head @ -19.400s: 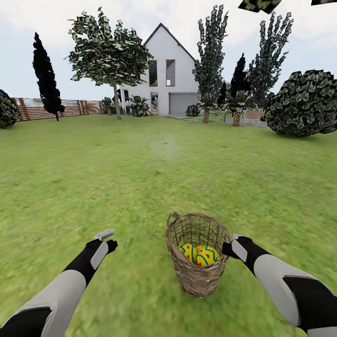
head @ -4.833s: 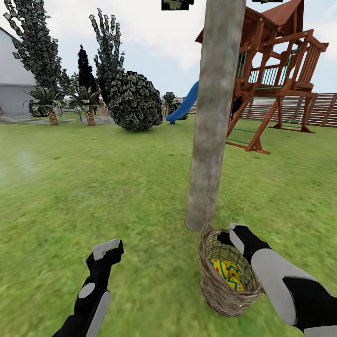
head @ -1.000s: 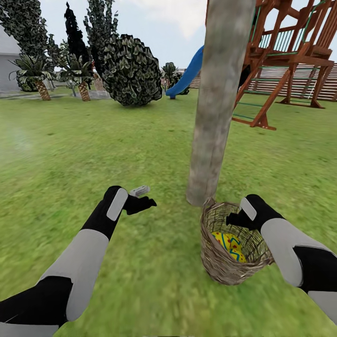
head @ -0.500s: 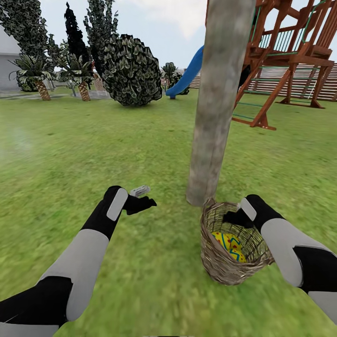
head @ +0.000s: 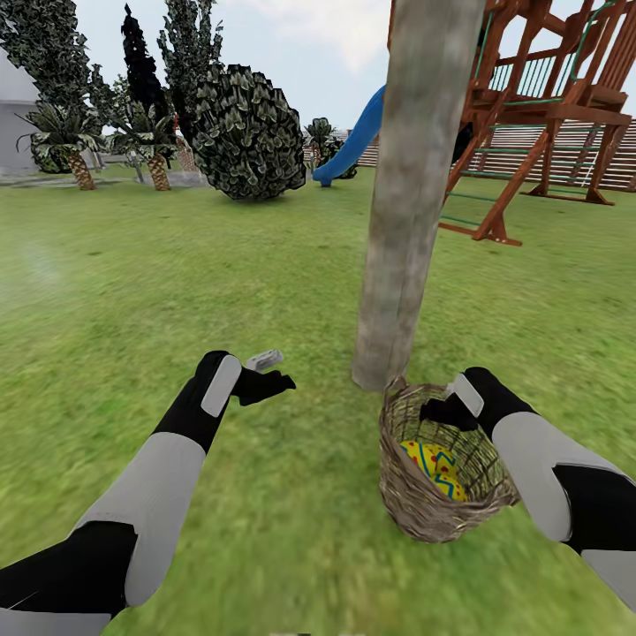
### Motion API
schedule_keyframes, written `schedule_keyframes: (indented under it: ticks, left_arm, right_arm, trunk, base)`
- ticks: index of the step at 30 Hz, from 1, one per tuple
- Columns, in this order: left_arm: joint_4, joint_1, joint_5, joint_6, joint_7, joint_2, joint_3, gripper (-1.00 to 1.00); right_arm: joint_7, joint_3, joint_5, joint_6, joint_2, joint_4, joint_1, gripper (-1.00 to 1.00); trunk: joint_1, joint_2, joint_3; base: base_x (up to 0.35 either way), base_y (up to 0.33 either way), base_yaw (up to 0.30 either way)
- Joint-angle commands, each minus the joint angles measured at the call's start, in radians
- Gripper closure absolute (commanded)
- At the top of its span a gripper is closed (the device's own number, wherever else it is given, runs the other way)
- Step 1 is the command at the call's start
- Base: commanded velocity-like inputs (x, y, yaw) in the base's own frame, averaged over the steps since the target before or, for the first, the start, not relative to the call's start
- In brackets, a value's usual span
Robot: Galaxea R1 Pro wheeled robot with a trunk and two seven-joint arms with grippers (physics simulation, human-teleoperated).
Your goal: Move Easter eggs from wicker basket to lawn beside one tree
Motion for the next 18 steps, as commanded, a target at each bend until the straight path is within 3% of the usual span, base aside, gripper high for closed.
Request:
schedule_keyframes:
  ticks: [1, 13, 18]
  left_arm:
    - [-0.001, 0.0, 0.01, 0.002, 0.01, 0.0, -0.001, -1.0]
    - [-0.001, 0.0, 0.012, 0.002, 0.006, 0.0, -0.001, -1.0]
    - [-0.001, 0.0, 0.012, 0.002, 0.006, 0.0, -0.001, -1.0]
  right_arm:
    - [-0.01, -0.005, -0.01, 0.003, 0.0, 0.0, 0.0, -1.0]
    - [-0.011, -0.004, -0.008, 0.008, 0.001, 0.005, 0.001, -1.0]
    - [-0.012, -0.005, 0.021, 0.01, 0.0, 0.005, 0.001, -1.0]
  trunk:
    - [0.0, 0.0, -0.001]
    - [0.0, 0.0, -0.001]
    - [0.0, 0.0, -0.001]
  base:
    - [0.086, 0.0, 0.0]
    - [0.018, 0.0, 0.0]
    - [0.135, 0.0, 0.0]
